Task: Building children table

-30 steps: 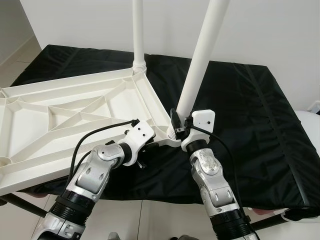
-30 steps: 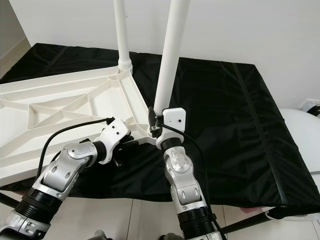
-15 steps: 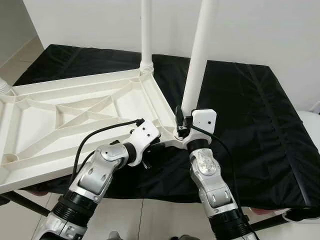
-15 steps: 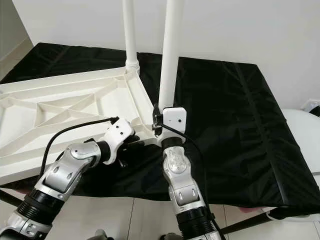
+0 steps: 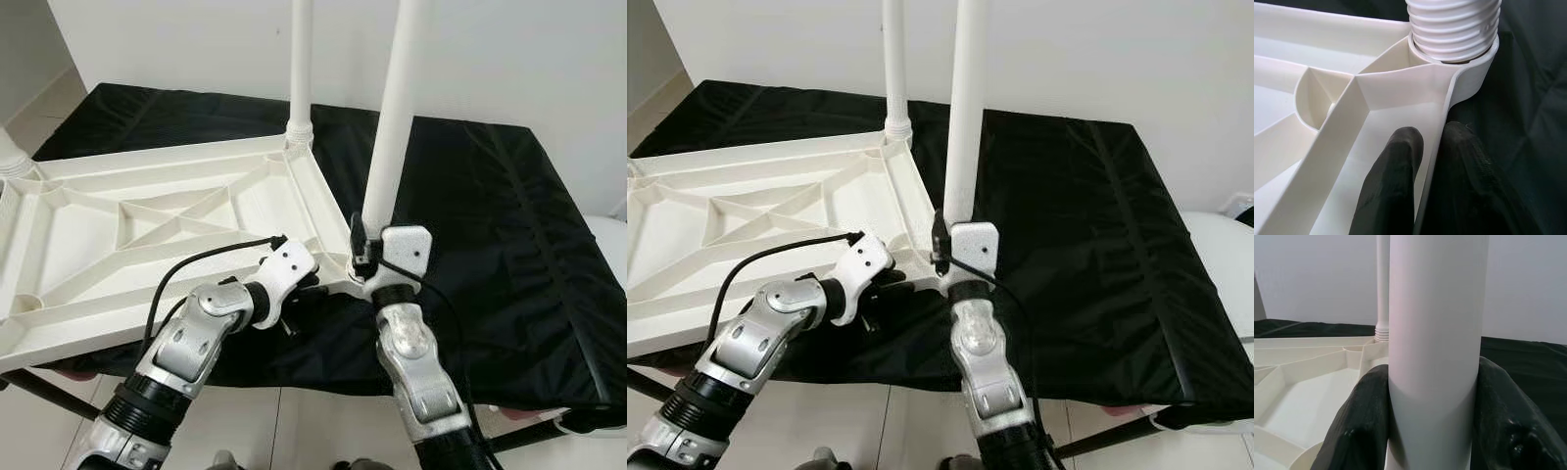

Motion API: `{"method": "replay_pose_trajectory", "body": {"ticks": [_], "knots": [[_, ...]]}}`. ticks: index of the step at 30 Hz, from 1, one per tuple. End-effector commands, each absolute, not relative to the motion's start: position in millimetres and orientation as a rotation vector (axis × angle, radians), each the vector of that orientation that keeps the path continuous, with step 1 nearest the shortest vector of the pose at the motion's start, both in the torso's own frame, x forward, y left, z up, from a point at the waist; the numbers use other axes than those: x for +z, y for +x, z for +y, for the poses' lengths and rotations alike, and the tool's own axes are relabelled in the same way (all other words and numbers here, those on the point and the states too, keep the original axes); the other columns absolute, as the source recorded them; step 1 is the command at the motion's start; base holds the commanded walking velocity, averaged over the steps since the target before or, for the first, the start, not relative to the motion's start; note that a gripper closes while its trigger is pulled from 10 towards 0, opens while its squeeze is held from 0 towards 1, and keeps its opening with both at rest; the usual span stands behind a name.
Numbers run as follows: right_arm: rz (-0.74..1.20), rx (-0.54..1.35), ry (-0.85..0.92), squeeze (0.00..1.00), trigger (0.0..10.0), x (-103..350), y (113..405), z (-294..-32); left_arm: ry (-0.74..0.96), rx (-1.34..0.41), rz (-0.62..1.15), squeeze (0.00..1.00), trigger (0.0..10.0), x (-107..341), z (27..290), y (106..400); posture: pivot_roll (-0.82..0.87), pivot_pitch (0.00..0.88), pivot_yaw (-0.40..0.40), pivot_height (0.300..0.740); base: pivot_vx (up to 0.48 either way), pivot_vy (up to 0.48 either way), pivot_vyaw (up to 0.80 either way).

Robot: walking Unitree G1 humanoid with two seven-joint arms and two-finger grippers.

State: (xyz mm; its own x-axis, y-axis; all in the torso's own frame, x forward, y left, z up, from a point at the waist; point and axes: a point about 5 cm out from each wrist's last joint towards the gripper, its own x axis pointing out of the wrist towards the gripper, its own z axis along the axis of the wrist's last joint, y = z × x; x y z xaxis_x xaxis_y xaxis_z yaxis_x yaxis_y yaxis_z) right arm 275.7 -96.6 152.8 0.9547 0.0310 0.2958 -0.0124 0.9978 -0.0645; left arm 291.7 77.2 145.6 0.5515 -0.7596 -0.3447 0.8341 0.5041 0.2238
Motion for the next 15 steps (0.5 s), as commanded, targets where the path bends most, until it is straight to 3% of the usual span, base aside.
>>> {"method": "replay_pose_trajectory", "body": {"ticks": [1, 15], "knots": [[-0.109, -0.123, -0.148, 0.00, 10.0, 110.9, 270.8, -142.8, 0.441, -0.922, 0.073, 0.00, 10.0, 178.2, 88.5, 297.7, -0.05, 0.072, -0.012, 0.740, 0.000, 0.000, 0.00], [-0.130, -0.001, -0.089, 0.00, 10.0, 96.7, 259.9, -151.8, 0.447, -0.934, 0.070, 0.00, 10.0, 179.2, 86.9, 298.1, -0.06, 0.069, 0.001, 0.740, 0.000, 0.000, 0.00]]}}
